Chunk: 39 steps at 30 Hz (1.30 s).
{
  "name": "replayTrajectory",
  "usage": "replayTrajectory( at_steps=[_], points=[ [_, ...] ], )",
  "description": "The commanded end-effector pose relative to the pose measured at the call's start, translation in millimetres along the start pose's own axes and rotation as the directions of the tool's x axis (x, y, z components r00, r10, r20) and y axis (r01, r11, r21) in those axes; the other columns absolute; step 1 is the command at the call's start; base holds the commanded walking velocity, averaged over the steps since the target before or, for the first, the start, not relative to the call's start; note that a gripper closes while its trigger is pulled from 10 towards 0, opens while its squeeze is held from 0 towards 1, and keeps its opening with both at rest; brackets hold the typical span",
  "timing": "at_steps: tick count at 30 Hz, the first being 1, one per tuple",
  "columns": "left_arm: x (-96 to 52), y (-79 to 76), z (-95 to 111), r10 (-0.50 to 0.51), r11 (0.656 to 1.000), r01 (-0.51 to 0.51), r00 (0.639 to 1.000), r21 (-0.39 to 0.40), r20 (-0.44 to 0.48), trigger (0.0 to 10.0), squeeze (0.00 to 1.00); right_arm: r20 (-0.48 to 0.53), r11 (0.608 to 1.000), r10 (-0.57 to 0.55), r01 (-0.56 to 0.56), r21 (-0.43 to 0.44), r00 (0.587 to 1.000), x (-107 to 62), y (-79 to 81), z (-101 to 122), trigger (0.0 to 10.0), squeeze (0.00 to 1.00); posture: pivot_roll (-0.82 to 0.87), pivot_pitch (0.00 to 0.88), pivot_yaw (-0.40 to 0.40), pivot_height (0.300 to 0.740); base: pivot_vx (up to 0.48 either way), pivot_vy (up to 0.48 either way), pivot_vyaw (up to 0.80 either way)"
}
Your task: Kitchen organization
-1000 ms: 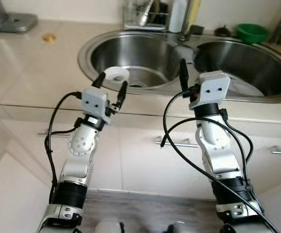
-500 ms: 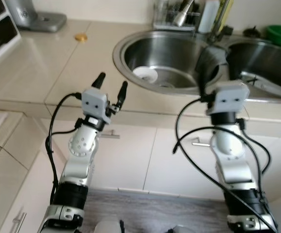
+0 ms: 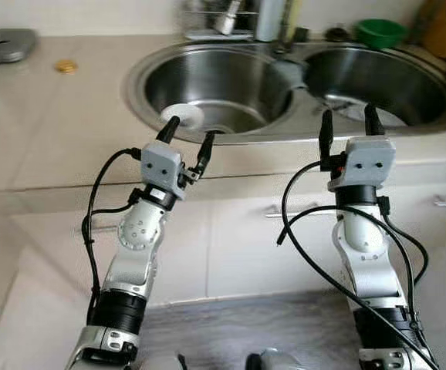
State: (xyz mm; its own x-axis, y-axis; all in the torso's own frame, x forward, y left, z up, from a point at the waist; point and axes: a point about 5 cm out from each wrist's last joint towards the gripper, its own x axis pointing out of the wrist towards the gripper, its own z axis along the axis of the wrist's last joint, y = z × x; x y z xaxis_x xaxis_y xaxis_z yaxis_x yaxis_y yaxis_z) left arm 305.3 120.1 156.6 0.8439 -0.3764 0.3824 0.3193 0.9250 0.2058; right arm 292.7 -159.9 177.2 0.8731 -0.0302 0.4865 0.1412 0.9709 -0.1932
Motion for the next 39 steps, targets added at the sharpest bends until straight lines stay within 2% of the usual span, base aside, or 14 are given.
replayTrajectory(
  at_steps=[1,7,8,9,13,34,39],
  points=[
    [1.3,-3.3,2,-0.02,1.0,0.02,1.0,0.011,0.008,10.0,0.0,-0.017,1.0,0.007,-0.007,0.003,1.0,-2.2,-2.3,-2,10.0,0.0,0.17,0.0,-0.053,0.74,0.0,-0.465,-0.8],
    [1.7,-2.1,3,-0.013,1.0,0.013,1.0,0.004,0.018,10.0,0.0,-0.044,1.0,-0.019,0.018,-0.019,0.999,-7.4,-8.7,-7,10.0,0.0,0.16,0.0,-0.05,0.74,0.0,-0.232,-0.8],
    [1.7,-2.0,3,-0.013,1.0,0.013,1.0,0.004,0.022,10.0,0.0,-0.093,0.994,-0.104,0.1,-0.044,0.99,-8.4,-18.4,-14,10.0,0.0,0.16,0.0,-0.05,0.74,0.0,0.0,-0.8],
    [1.7,-1.9,4,-0.013,1.0,0.013,1.0,0.004,0.024,10.0,0.0,-0.107,0.99,-0.136,0.13,-0.056,0.985,-8.8,-22.2,-16,10.0,0.0,0.16,0.0,-0.05,0.74,0.0,0.0,-0.8],
    [2.0,-1.3,6,-0.018,1.0,0.018,0.999,0.019,0.035,10.0,0.0,-0.116,0.98,-0.19,0.181,-0.082,0.975,-9.1,-28.2,-17,10.0,0.0,0.16,0.0,-0.049,0.74,0.0,0.0,-0.8],
    [3.6,-0.7,6,-0.024,0.999,0.023,0.999,0.031,0.037,10.0,0.0,-0.153,0.976,-0.215,0.207,-0.07,0.964,-7.2,-26.1,-22,10.0,0.0,0.17,0.0,-0.048,0.74,0.0,0.0,-0.8],
    [2.5,-6.6,2,-0.065,0.998,0.065,0.998,0.022,0.012,10.0,0.0,-0.179,0.98,-0.197,0.188,-0.067,0.964,-9.5,-23.4,-25,10.0,0.0,0.17,0.0,-0.047,0.74,0.0,0.0,-0.8]
  ],
)
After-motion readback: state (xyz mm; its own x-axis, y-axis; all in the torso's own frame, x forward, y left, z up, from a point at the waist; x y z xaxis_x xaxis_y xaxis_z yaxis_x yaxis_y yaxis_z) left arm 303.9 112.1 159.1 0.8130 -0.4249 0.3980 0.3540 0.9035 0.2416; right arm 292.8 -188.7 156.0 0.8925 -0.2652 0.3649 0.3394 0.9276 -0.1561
